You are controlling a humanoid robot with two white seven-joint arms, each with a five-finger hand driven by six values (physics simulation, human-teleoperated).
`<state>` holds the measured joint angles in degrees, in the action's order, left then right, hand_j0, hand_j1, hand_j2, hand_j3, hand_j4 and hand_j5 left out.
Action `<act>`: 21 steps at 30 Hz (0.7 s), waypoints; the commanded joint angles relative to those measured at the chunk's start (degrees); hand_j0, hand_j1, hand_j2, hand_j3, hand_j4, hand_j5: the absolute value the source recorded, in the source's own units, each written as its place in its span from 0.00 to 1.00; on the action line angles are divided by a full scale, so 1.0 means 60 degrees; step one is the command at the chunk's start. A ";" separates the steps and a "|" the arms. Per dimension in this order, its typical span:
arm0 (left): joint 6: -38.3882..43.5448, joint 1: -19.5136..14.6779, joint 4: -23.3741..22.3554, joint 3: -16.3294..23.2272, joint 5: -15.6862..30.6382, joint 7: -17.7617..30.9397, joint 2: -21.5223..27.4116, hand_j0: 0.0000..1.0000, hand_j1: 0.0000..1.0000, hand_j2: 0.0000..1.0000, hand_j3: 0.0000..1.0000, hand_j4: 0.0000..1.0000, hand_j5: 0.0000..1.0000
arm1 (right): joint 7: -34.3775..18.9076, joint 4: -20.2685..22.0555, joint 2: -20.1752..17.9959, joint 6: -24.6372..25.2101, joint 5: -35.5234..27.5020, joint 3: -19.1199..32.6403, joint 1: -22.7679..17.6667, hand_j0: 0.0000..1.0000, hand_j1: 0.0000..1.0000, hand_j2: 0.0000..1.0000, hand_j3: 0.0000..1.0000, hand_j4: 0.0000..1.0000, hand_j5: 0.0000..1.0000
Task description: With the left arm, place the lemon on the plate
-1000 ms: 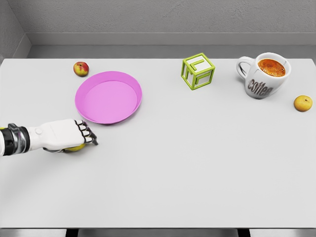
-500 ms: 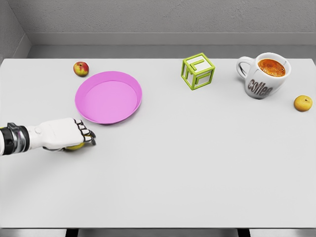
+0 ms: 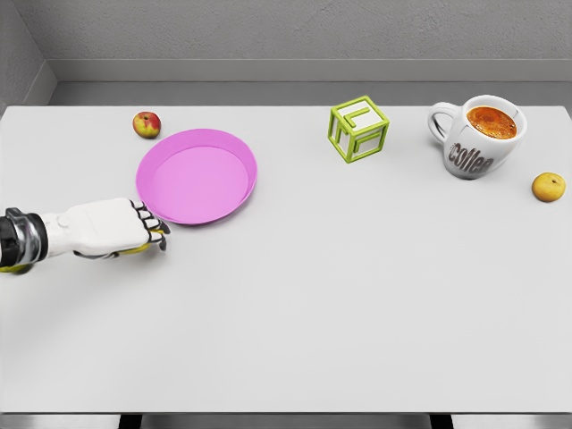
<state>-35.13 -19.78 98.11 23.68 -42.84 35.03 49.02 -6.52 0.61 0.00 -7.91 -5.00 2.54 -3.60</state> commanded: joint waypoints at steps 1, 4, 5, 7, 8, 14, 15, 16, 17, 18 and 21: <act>0.0022 -0.0029 -0.0048 -0.0006 0.0035 -0.0005 0.0004 0.70 0.70 0.70 0.70 0.70 0.70 | 0.0003 0.0001 0.0000 -0.0001 -0.0001 0.0001 0.0000 1.00 1.00 1.00 1.00 1.00 1.00; 0.0022 -0.0381 -0.0092 -0.0006 0.0064 -0.0005 0.0004 0.70 0.70 0.70 0.70 0.70 0.70 | 0.0003 0.0001 0.0000 -0.0001 -0.0001 0.0001 0.0000 1.00 1.00 1.00 1.00 1.00 1.00; 0.0022 -0.0717 -0.0107 0.0082 0.0064 -0.0005 -0.0010 0.70 0.70 0.70 0.70 0.70 0.70 | -0.0012 0.0001 0.0000 -0.0001 -0.0001 0.0001 0.0000 1.00 1.00 1.00 1.00 1.00 1.00; 0.0022 -0.1479 -0.0121 0.0184 0.0211 -0.0005 -0.0317 0.70 0.70 0.70 0.70 0.70 0.70 | -0.0012 0.0001 0.0000 -0.0001 -0.0001 0.0001 0.0000 1.00 1.00 1.00 1.00 1.00 1.00; 0.0022 -0.1918 -0.0238 0.0184 0.0211 -0.0005 -0.0625 0.70 0.70 0.70 0.70 0.70 0.70 | -0.0012 0.0001 0.0000 -0.0001 -0.0001 0.0001 0.0000 1.00 1.00 1.00 1.00 1.00 1.00; 0.0022 -0.4029 -0.1542 0.2455 0.0211 -0.0005 -0.2398 0.91 0.91 0.91 0.91 0.91 0.91 | -0.0012 0.0001 0.0000 -0.0001 -0.0001 0.0001 0.0000 1.00 1.00 1.00 1.00 1.00 1.00; 0.0022 -0.3984 -0.1674 0.2411 0.0226 -0.0005 -0.2369 0.99 0.99 0.99 0.99 0.99 0.99 | -0.0012 0.0001 0.0000 -0.0001 -0.0001 0.0001 0.0000 1.00 1.00 1.00 1.00 1.00 1.00; 0.0022 -0.3970 -0.1952 0.2396 0.0371 -0.0005 -0.2339 1.00 1.00 1.00 1.00 1.00 1.00 | 0.0003 0.0001 0.0000 -0.0001 -0.0001 0.0001 0.0000 1.00 1.00 1.00 1.00 1.00 1.00; 0.0022 -0.3970 -0.2317 0.2396 0.0693 -0.0005 -0.2310 1.00 1.00 1.00 1.00 1.00 1.00 | -0.0012 0.0001 0.0000 -0.0001 -0.0001 0.0001 0.0000 1.00 1.00 1.00 1.00 1.00 1.00; 0.0022 -0.3984 -0.2377 0.2382 0.0841 -0.0005 -0.2164 1.00 1.00 1.00 1.00 1.00 1.00 | 0.0003 0.0001 0.0000 -0.0001 -0.0001 0.0001 0.0000 1.00 1.00 1.00 1.00 1.00 1.00; 0.0022 -0.3838 -0.2377 0.1767 0.1046 -0.0005 -0.2090 1.00 1.00 1.00 1.00 1.00 1.00 | 0.0003 0.0001 0.0000 -0.0001 -0.0001 0.0001 0.0000 1.00 1.00 1.00 1.00 1.00 1.00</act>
<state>-35.17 -42.36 84.75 36.02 -37.97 35.03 36.26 -6.53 0.61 0.00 -7.91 -5.00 2.54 -3.60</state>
